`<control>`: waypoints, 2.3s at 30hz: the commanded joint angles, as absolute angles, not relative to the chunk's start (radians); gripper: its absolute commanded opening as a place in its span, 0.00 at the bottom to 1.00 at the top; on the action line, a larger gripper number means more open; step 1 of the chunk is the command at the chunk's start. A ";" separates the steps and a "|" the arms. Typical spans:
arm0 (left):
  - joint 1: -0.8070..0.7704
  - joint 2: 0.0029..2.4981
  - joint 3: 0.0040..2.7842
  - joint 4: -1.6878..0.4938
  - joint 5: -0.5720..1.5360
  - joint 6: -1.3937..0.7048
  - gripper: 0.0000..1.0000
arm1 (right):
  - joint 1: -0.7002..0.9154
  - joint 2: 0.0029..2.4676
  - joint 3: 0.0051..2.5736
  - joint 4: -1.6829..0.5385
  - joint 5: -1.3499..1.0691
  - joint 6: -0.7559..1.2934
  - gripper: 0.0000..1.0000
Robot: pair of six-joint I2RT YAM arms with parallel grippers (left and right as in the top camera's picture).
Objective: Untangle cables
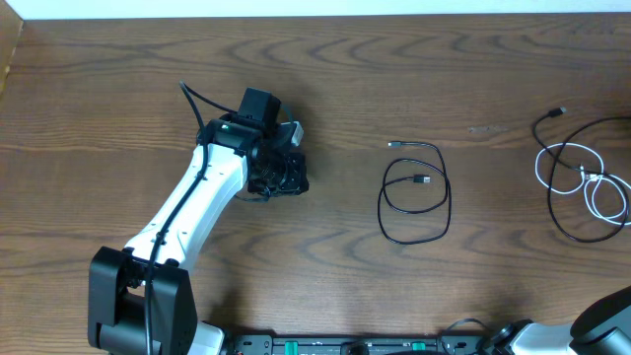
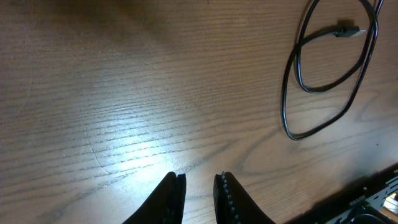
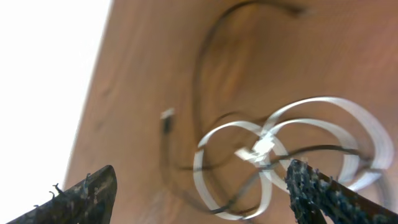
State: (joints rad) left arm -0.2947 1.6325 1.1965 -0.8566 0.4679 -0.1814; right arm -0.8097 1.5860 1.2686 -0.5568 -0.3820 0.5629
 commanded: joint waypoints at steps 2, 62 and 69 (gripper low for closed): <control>-0.294 1.640 1.200 -0.859 0.463 -0.169 0.21 | -0.743 1.586 1.279 -0.575 -0.634 0.482 0.84; -0.294 1.640 1.198 -0.860 0.459 -0.169 0.54 | 0.103 1.590 0.543 -0.071 -0.549 0.232 0.01; -0.294 1.640 1.198 -0.860 0.459 -0.169 0.54 | 0.164 1.590 0.543 -0.073 -0.562 0.232 0.01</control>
State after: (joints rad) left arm -0.2947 1.6325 1.1965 -0.8566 0.4648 -0.1791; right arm 0.1360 1.5803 0.5495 -0.0700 -0.5491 0.2302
